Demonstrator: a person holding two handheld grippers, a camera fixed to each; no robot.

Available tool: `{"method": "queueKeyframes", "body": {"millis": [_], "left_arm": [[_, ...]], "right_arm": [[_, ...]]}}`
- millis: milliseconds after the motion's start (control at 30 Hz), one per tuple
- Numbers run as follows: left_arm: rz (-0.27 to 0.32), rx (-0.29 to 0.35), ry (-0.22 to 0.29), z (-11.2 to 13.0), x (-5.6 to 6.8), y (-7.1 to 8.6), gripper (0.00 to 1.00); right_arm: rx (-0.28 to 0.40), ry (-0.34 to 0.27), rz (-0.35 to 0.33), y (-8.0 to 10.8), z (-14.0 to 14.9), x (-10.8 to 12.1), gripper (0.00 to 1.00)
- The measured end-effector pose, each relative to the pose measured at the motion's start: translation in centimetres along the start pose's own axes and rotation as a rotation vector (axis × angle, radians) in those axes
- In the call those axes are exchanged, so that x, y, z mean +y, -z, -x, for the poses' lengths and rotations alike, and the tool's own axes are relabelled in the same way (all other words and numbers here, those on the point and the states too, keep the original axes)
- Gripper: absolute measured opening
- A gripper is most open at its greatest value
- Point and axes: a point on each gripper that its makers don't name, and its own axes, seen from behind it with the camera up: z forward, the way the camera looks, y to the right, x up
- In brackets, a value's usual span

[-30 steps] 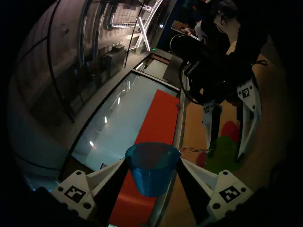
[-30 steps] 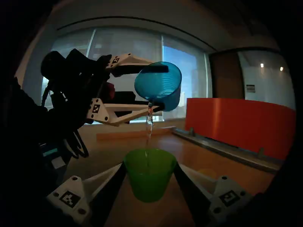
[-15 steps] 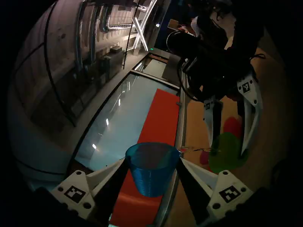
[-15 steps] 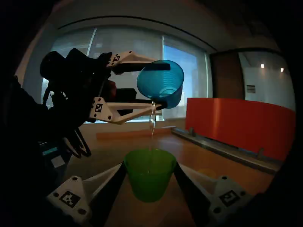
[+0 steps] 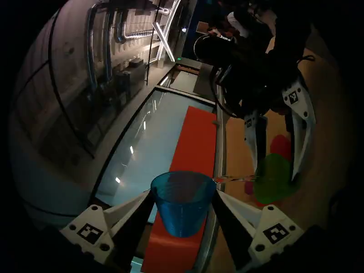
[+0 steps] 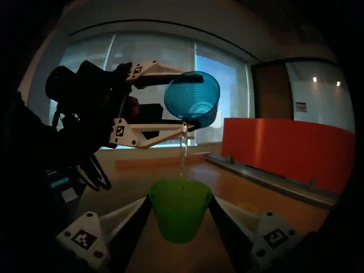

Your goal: Pour water

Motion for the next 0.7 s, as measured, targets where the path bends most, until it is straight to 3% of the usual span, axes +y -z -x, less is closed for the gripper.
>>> {"method": "queueKeyframes", "body": {"millis": [700], "left_arm": [[-0.010, 0.006, -0.095, -0.82, -0.02, -0.33, 0.86]], "right_arm": [[0.004, 0.005, 0.006, 0.33, 0.06, 0.15, 0.91]]}}
